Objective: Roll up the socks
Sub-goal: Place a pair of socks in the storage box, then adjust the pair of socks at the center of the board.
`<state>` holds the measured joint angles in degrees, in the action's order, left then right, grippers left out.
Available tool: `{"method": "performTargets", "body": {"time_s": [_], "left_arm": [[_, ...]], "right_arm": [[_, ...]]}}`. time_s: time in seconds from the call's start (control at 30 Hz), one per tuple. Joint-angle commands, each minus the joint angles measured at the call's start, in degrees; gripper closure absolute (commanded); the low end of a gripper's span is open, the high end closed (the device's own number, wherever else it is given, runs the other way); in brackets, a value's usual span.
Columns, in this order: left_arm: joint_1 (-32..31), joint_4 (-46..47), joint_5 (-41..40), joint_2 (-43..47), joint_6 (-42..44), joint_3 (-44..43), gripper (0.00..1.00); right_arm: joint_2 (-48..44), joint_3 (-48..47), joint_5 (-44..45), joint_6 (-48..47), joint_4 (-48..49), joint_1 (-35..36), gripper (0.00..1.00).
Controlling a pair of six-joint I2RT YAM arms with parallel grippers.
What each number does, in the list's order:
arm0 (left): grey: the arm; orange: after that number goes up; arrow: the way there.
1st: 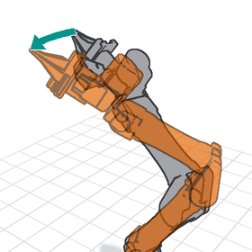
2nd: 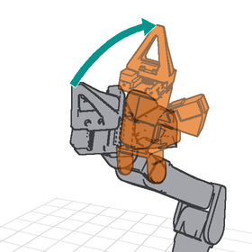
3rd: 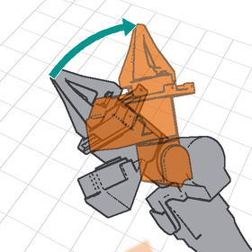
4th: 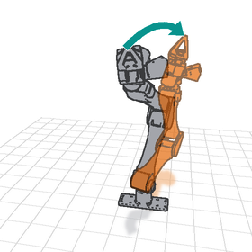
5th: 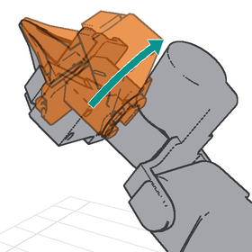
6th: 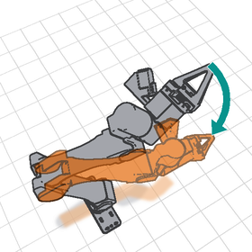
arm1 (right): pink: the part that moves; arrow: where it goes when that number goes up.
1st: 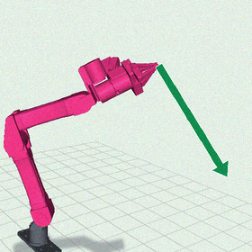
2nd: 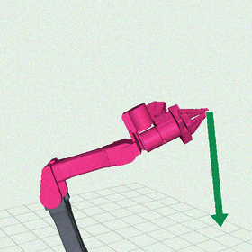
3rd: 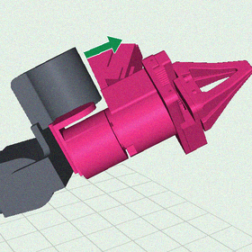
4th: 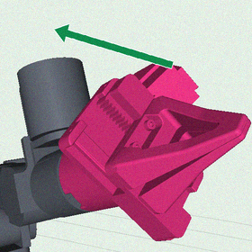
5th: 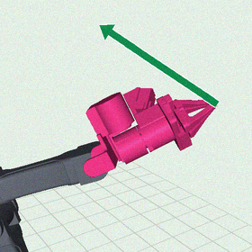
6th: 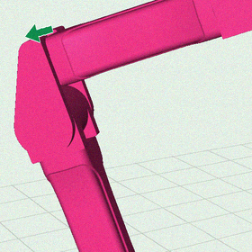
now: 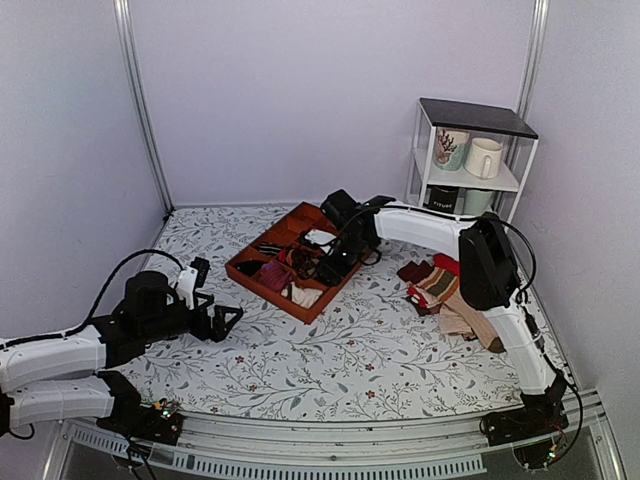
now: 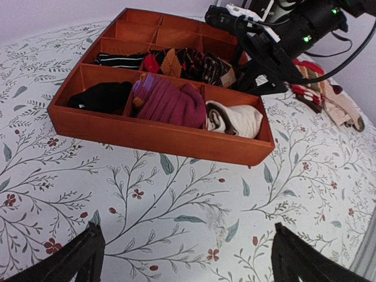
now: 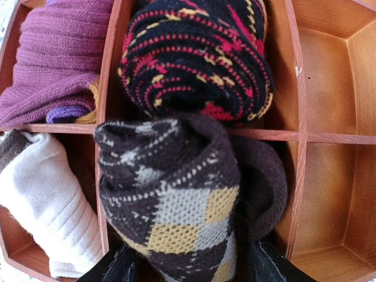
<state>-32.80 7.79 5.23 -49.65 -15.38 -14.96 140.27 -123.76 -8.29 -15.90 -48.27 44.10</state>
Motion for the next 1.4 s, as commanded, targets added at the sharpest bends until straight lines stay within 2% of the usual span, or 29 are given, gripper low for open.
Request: {"method": "performTargets", "body": {"time_s": [0.0, 0.43, 0.7, 1.03, 1.17, 1.37], "left_arm": [[0.98, 0.82, 0.59, -0.4, 0.81, -1.21, 0.01], [1.18, 0.91, 0.84, -1.15, 0.78, -1.44, 0.01], [1.24, 1.0, 1.33, -1.14, 0.73, -1.2, 0.0], [1.33, 1.43, 1.95, -1.91, 0.79, -1.02, 0.0], [1.33, 1.44, 2.15, -2.0, 0.79, -1.01, 0.01], [1.4, 1.59, 2.11, -2.37, 0.87, -1.2, 0.01]], "right_arm": [[-6.23, 0.94, -1.24, 0.47, -3.23, -0.13, 0.37], [-13.17, 3.29, -3.88, -0.65, 0.49, -0.14, 0.3], [-10.08, 4.97, -9.69, -4.37, 4.1, -0.13, 0.31], [-6.79, 5.96, -10.28, -6.15, 10.43, -0.14, 0.3], [-3.79, 6.03, -10.56, -6.21, 10.92, -0.12, 0.32], [-1.85, 6.16, -7.67, -5.75, 14.16, -0.1, 0.41]]}}
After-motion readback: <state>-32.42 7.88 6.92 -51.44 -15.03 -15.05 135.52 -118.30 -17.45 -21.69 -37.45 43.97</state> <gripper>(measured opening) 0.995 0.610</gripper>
